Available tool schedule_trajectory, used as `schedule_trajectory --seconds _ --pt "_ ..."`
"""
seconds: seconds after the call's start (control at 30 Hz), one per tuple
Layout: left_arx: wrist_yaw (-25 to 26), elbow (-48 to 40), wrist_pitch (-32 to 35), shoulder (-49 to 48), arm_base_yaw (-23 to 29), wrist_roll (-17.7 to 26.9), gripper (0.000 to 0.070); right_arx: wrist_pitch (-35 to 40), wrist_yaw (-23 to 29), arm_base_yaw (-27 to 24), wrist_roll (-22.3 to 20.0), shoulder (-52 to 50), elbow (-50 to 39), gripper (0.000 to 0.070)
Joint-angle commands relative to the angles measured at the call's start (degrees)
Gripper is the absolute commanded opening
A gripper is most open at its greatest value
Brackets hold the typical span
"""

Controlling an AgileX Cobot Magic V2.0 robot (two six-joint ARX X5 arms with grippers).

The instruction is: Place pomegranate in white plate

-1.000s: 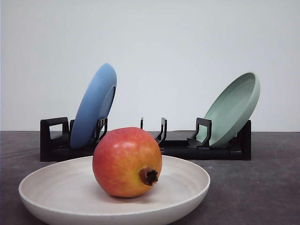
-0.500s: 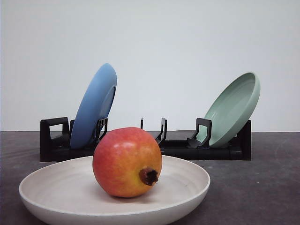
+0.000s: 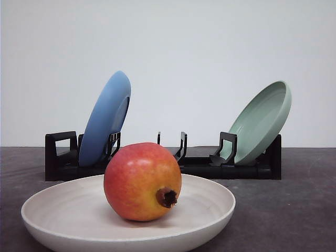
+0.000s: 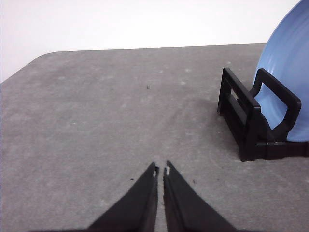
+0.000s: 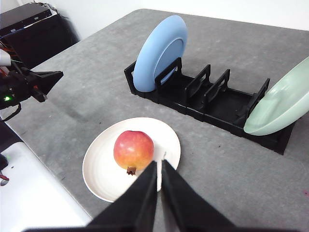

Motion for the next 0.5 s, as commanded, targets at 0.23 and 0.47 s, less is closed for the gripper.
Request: schedule_trajectory --seconds 0.23,0.47 --pt "0.1 -0.7 0.1 -0.1 0.1 0.8 0.0000 1.0 -3.0 -12.2 -4.0 -1.3 -1.5 0.0009" --pt "0.1 -0.7 0.0 -0.1 0.1 0.8 0.0000 24.3 -3.0 -31.9 -15.3 -5.0 -19.1 0.0009"
